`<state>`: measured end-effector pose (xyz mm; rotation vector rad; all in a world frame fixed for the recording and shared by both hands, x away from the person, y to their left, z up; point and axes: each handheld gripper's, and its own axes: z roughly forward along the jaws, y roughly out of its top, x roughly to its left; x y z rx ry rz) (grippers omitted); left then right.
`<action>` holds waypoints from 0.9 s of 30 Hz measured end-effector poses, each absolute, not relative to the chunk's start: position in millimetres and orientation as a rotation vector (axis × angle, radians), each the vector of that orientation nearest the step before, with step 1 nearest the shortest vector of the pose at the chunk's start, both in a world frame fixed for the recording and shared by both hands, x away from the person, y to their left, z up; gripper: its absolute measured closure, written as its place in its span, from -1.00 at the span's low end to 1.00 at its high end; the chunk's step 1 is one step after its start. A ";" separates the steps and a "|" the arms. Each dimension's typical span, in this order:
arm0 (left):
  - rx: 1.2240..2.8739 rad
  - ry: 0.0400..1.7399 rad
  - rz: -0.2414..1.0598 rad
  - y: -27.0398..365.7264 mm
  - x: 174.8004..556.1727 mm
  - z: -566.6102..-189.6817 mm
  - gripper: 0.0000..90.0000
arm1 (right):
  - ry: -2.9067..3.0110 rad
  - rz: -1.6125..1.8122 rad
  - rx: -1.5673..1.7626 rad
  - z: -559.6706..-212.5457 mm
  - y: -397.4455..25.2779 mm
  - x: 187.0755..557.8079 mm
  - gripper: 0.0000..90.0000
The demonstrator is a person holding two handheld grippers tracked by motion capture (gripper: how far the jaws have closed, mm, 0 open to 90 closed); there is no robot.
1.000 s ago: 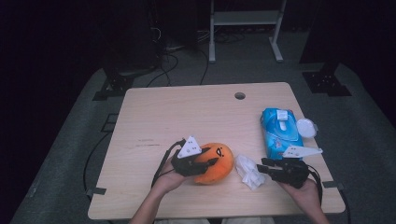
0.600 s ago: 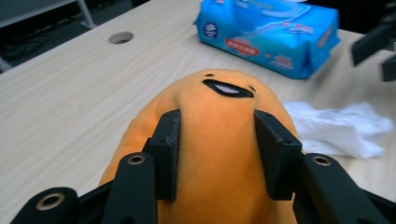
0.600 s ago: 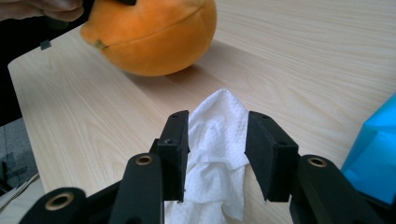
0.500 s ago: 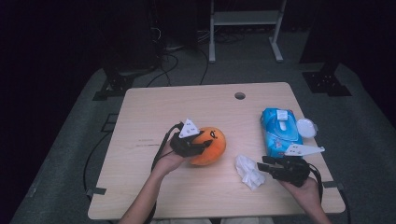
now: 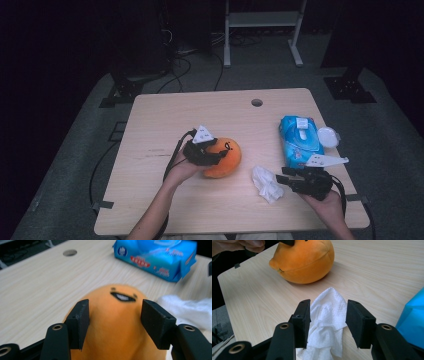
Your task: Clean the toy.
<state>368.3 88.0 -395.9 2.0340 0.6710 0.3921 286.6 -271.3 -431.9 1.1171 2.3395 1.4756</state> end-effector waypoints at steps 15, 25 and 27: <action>2.007 0.714 0.387 110.9 355.7 -390.5 -0.40 | 2.337 1.470 1.134 -434.0 -274.5 287.3 0.13; 2.002 0.753 0.405 131.0 345.3 -392.8 -0.49 | 2.328 1.473 1.151 -434.4 -275.2 287.1 0.08; 2.001 0.757 0.409 134.0 342.7 -393.7 -0.49 | 2.323 1.477 1.159 -434.4 -276.1 286.8 0.07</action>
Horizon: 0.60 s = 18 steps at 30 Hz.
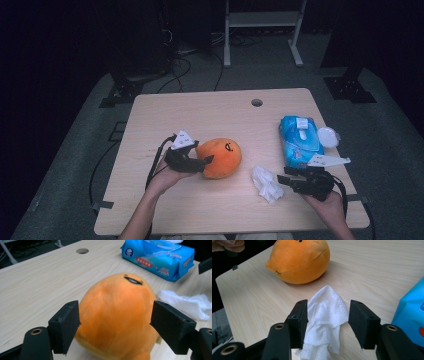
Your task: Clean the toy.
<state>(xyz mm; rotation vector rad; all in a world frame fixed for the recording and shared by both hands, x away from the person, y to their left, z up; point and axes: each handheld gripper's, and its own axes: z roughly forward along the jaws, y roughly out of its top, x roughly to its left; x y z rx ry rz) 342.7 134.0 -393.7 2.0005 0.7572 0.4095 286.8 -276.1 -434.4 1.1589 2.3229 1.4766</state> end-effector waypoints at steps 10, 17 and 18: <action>1.995 0.778 0.410 147.4 332.3 -397.7 -0.53 | 2.316 1.478 1.161 -434.0 -276.8 286.5 0.05; 1.995 0.802 0.399 155.6 325.9 -405.2 -0.55 | 2.316 1.477 1.160 -434.0 -276.6 286.3 0.04; 1.994 0.808 0.397 156.9 324.9 -406.7 -0.55 | 2.316 1.478 1.159 -434.1 -276.7 286.3 0.04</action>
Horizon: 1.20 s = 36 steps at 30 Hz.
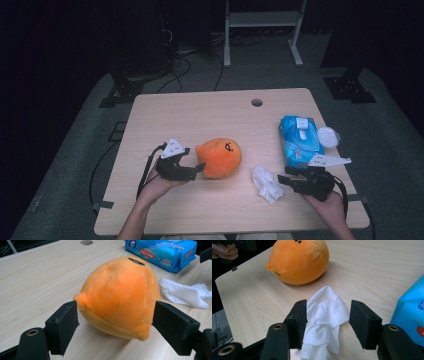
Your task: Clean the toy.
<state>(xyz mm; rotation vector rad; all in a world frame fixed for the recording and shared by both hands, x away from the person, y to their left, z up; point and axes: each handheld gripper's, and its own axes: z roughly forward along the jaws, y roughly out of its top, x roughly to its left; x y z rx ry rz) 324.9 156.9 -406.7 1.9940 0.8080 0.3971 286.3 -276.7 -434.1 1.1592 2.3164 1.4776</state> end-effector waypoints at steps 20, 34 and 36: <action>1.984 0.882 0.370 179.4 309.1 -428.0 -0.59 | 2.323 1.467 1.164 -435.9 -275.4 286.8 0.01; 1.982 0.930 0.359 195.1 300.1 -443.1 -0.61 | 2.324 1.463 1.171 -435.7 -275.1 285.9 -0.01; 1.975 0.933 0.364 197.3 298.6 -443.3 -0.61 | 2.323 1.463 1.170 -435.7 -275.0 285.8 -0.02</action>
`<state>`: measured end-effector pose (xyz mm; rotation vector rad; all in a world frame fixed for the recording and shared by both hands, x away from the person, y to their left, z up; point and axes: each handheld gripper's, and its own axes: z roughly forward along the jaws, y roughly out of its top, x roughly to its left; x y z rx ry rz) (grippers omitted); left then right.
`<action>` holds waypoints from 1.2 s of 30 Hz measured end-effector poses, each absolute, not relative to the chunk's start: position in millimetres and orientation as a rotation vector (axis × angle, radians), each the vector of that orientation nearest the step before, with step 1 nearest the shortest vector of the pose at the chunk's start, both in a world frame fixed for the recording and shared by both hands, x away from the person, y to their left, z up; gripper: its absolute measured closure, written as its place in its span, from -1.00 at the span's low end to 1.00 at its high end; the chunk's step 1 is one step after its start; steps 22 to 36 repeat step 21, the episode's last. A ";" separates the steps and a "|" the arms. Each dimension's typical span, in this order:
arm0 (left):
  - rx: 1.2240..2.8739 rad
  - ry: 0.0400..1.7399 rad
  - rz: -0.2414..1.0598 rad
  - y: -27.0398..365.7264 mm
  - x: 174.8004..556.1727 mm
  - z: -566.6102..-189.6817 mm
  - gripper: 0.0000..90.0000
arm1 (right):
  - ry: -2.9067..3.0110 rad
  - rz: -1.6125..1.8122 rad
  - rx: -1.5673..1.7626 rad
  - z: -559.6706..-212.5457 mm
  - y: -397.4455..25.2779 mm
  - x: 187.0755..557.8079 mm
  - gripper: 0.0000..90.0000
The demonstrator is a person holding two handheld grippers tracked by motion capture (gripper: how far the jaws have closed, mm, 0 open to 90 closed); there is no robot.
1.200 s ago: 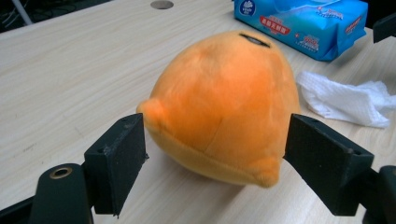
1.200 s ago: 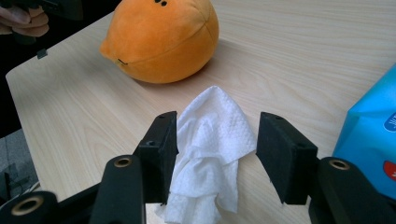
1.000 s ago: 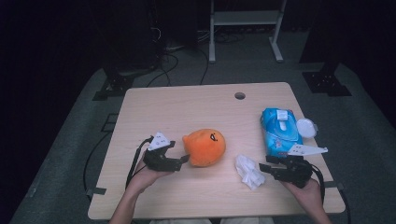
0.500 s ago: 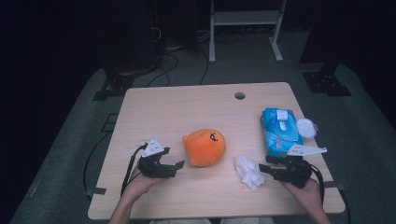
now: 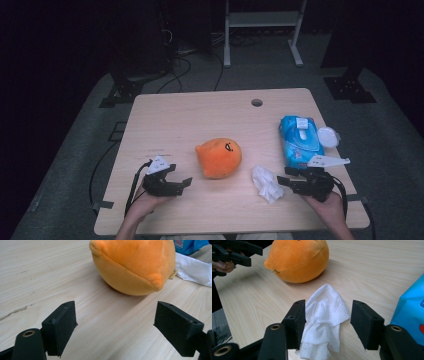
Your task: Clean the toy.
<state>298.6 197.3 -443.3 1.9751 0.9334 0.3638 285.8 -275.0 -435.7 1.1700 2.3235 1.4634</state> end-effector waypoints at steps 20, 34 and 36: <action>1.903 1.000 0.374 218.5 283.6 -454.1 -0.69 | 2.340 1.457 1.196 -439.1 -271.3 285.9 -0.20; 1.895 1.001 0.373 218.5 283.2 -454.3 -0.70 | 2.347 1.452 1.191 -439.8 -270.6 286.3 -0.21; 1.895 1.001 0.373 218.5 283.2 -454.3 -0.70 | 2.347 1.452 1.191 -439.8 -270.6 286.3 -0.21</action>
